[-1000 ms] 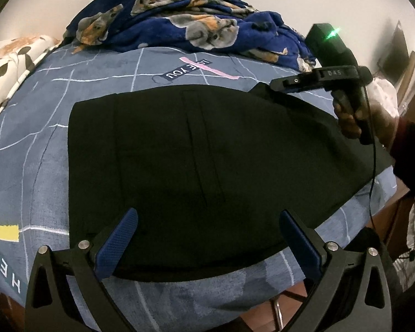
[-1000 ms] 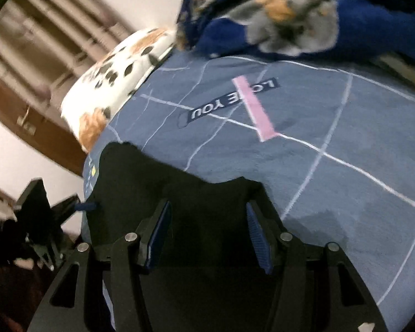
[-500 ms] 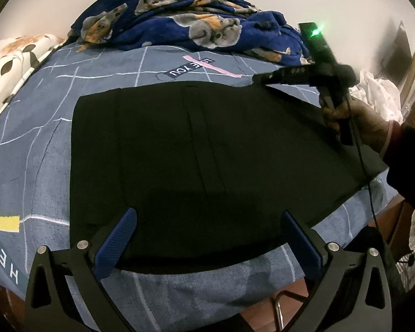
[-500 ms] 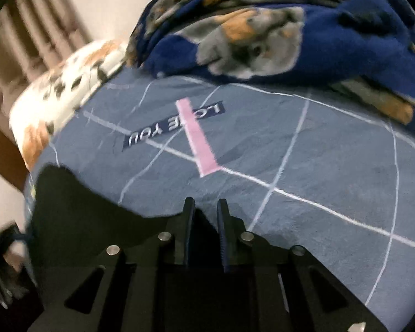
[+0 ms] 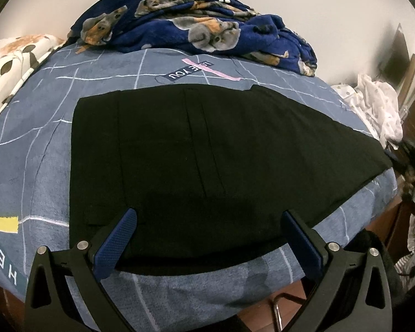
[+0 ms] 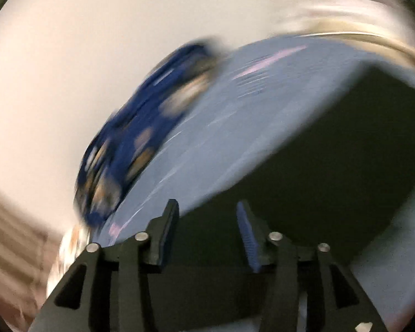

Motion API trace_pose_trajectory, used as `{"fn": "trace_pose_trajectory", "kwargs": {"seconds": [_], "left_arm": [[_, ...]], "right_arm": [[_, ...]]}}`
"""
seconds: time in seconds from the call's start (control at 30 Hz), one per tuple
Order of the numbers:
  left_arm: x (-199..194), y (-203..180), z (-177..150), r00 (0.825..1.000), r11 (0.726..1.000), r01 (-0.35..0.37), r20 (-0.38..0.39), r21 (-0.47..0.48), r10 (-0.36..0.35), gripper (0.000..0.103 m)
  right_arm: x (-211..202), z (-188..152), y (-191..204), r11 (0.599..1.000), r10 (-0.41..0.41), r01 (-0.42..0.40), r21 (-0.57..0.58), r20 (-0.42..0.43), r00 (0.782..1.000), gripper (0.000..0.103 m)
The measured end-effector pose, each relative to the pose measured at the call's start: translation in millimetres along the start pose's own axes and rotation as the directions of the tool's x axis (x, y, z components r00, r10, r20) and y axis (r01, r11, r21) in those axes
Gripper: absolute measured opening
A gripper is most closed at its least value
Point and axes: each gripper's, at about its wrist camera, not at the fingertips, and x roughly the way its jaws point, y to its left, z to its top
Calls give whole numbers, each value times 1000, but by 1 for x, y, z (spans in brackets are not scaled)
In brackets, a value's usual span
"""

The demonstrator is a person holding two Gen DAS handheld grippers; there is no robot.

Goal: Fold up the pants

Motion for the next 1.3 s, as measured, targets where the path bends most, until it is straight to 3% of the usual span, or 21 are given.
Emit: {"fn": "trace_pose_trajectory", "kwargs": {"seconds": [0.1, 0.27, 0.4, 0.47, 0.57, 0.7, 0.9, 0.97, 1.03, 1.07, 1.2, 1.3], "left_arm": [[-1, 1, 0, 1000, 1000, -2, 6, -8, 2, 103], [1, -1, 2, 1000, 1000, -16, 7, -23, 16, 103], [5, -8, 3, 998, 998, -60, -2, -9, 60, 103], [7, -10, 3, 997, 997, -73, -7, -2, 73, 103], [7, -9, 3, 998, 998, -67, -3, -14, 67, 103], [7, -7, 3, 998, 997, -64, 7, -37, 64, 103], [8, -9, 3, 997, 996, -80, 1, -25, 81, 103], [9, -9, 3, 997, 996, -81, 1, -24, 81, 103], [9, -9, 3, 997, 996, -81, 1, -23, 81, 103], [9, -9, 3, 997, 996, -81, 1, -24, 81, 103], [9, -8, 4, 998, 997, -65, 6, -37, 65, 103], [6, -6, 3, 999, 997, -52, 12, -49, 52, 103]], "right_arm": [[-64, 16, -86, 978, -42, 17, 207, 116, 992, 44], [-97, 28, -146, 941, 18, -84, 328, 198, 980, 44], [-83, 42, -148, 944, 71, -125, 305, 183, 981, 44], [-71, 49, -155, 941, 50, -101, 324, 161, 986, 44], [-63, 46, -157, 934, 32, -86, 347, 158, 987, 43], [-50, 43, -152, 930, 67, -115, 349, 147, 987, 45], [-34, 46, -134, 954, 96, -119, 275, 96, 991, 47], [-33, 49, -137, 956, 82, -107, 274, 101, 992, 40], [-32, 51, -144, 954, 49, -75, 291, 94, 994, 18], [-31, 51, -149, 948, 43, -65, 313, 78, 996, 14], [-36, 53, -145, 955, 39, -53, 292, 52, 998, 12], [-44, 55, -119, 973, 46, -65, 222, 90, 995, 12]]}}
